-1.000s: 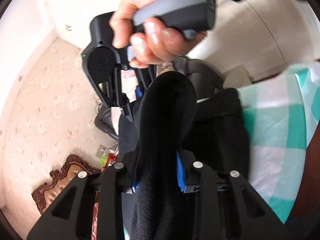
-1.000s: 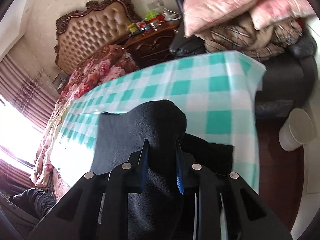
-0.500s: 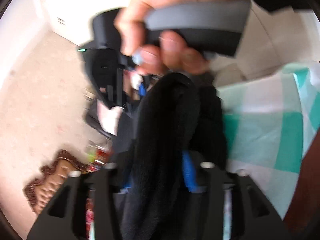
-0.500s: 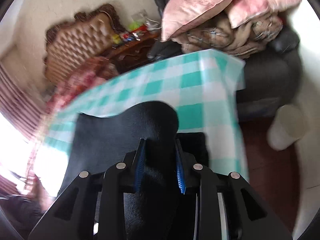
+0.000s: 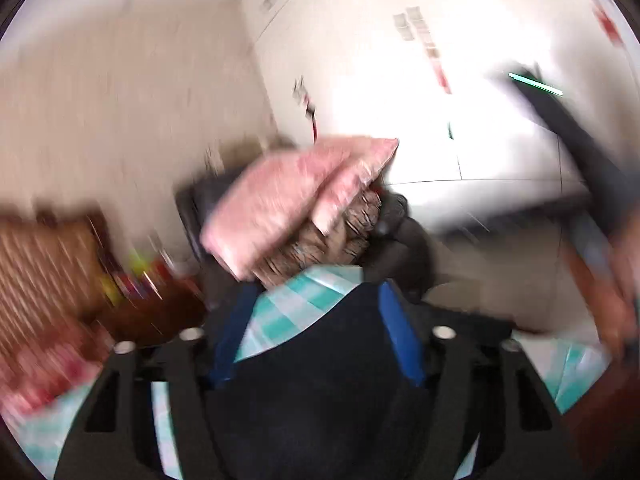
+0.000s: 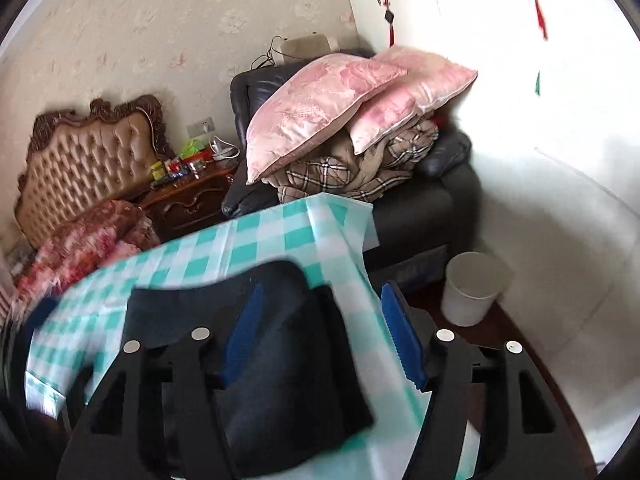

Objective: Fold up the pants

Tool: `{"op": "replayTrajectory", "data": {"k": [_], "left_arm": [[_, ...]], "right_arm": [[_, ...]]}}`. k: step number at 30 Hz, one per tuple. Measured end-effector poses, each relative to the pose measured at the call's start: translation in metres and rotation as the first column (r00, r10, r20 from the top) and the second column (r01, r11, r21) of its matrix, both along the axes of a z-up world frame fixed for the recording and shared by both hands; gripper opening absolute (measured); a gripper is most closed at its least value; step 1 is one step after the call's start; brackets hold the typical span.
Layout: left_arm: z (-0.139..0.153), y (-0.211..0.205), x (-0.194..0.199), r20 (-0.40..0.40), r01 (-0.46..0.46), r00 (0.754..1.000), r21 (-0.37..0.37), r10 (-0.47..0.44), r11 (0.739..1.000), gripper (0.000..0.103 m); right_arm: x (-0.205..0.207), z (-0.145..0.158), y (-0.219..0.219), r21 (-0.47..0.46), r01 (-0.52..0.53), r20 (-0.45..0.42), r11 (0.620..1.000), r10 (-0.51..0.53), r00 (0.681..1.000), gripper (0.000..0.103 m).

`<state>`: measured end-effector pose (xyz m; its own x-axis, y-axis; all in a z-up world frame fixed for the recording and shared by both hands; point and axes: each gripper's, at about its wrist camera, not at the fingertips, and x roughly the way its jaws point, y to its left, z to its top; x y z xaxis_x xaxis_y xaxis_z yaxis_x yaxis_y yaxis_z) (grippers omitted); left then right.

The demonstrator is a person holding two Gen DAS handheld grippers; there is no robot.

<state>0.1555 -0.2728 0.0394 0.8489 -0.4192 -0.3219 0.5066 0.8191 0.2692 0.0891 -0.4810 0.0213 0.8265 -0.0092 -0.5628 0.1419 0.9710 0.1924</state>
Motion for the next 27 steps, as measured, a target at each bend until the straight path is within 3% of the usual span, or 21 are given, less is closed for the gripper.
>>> {"op": "replayTrajectory", "data": {"k": [3, 6, 10, 14, 18, 21, 27], "left_arm": [[0.006, -0.019, 0.059, -0.141, 0.075, 0.987, 0.003, -0.074, 0.997, 0.032], [-0.017, -0.058, 0.118, -0.378, 0.176, 0.915, 0.062, -0.140, 0.982, 0.027], [-0.075, -0.096, 0.160, -0.536, 0.136, 0.844, 0.173, -0.023, 0.976, 0.017], [-0.099, -0.099, 0.157, -0.526, 0.133, 0.850, 0.204, -0.005, 0.970, 0.017], [-0.099, -0.095, 0.165, -0.572, 0.120, 0.820, 0.163, -0.005, 0.979, 0.019], [-0.090, -0.086, 0.156, -0.594, 0.091, 0.804, 0.100, -0.014, 0.991, 0.017], [-0.047, -0.054, 0.115, -0.567, 0.009, 0.824, 0.011, -0.001, 1.000, 0.017]], "right_arm": [[-0.009, -0.019, 0.034, -0.099, 0.024, -0.021, 0.995, -0.026, 0.999, 0.058], [0.005, -0.052, 0.045, -0.179, 0.057, -0.138, 0.982, -0.083, 0.987, 0.046], [0.017, -0.078, 0.037, -0.163, 0.057, -0.213, 0.985, -0.092, 0.973, 0.044], [0.022, -0.087, 0.028, -0.120, 0.055, -0.218, 0.991, -0.080, 0.973, 0.044], [0.023, -0.090, 0.025, -0.093, 0.057, -0.220, 0.994, -0.076, 0.972, 0.044], [0.022, -0.092, 0.028, -0.085, 0.060, -0.224, 0.995, -0.077, 0.972, 0.045], [0.021, -0.093, 0.026, -0.064, 0.054, -0.236, 0.997, -0.067, 0.969, 0.049]]}}
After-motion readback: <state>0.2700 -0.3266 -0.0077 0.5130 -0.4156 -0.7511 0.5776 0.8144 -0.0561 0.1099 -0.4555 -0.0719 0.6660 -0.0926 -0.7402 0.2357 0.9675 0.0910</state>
